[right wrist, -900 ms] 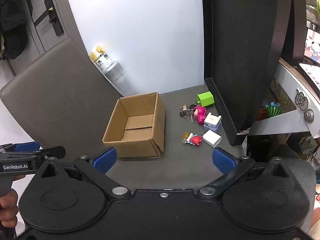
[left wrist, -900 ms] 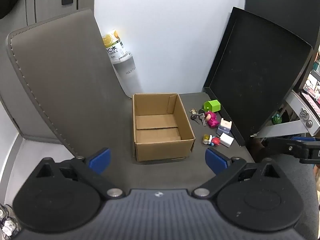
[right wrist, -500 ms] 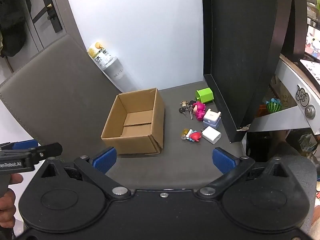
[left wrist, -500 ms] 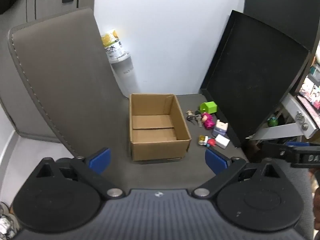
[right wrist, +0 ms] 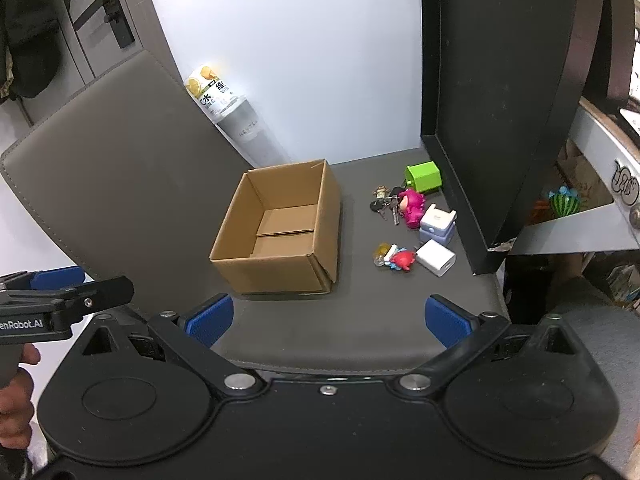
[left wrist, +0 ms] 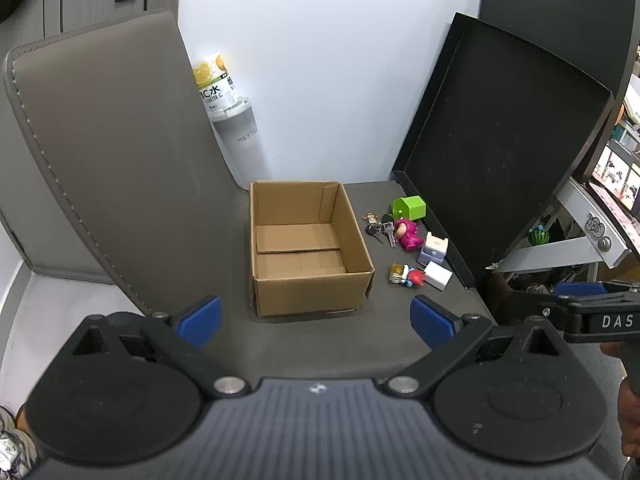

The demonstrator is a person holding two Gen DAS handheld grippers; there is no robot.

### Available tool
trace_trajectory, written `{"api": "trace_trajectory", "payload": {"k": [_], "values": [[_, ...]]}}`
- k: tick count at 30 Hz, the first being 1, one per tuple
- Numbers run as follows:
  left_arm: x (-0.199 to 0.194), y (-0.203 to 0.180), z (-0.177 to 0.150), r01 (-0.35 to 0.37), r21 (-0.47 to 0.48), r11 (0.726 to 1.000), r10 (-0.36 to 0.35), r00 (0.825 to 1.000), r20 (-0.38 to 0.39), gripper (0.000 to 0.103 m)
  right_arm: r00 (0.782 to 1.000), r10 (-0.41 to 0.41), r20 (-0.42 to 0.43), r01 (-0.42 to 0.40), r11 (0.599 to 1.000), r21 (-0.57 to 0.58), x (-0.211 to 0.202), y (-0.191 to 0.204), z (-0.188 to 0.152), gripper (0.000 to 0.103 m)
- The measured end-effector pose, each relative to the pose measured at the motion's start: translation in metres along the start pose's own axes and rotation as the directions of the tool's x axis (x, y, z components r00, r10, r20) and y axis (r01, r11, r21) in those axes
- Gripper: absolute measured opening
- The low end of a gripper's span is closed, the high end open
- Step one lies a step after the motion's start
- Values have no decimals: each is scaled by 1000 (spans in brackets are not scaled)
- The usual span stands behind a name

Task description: Organize rigid objects

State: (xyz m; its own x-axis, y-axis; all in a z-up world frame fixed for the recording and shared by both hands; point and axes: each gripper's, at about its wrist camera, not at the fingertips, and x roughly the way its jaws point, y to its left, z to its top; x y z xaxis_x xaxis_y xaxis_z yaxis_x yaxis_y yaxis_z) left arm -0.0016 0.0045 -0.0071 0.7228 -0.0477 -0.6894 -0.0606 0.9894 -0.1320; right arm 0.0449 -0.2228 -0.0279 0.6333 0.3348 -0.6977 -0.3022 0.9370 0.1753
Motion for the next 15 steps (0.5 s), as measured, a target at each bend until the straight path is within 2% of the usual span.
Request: {"api": "trace_trajectory", "payload": {"k": [15], "values": [[1, 3, -6, 21, -30, 999, -20, 1000, 3, 100, 1000, -7, 24, 7, 1000, -22, 0, 5, -3, 103]]}}
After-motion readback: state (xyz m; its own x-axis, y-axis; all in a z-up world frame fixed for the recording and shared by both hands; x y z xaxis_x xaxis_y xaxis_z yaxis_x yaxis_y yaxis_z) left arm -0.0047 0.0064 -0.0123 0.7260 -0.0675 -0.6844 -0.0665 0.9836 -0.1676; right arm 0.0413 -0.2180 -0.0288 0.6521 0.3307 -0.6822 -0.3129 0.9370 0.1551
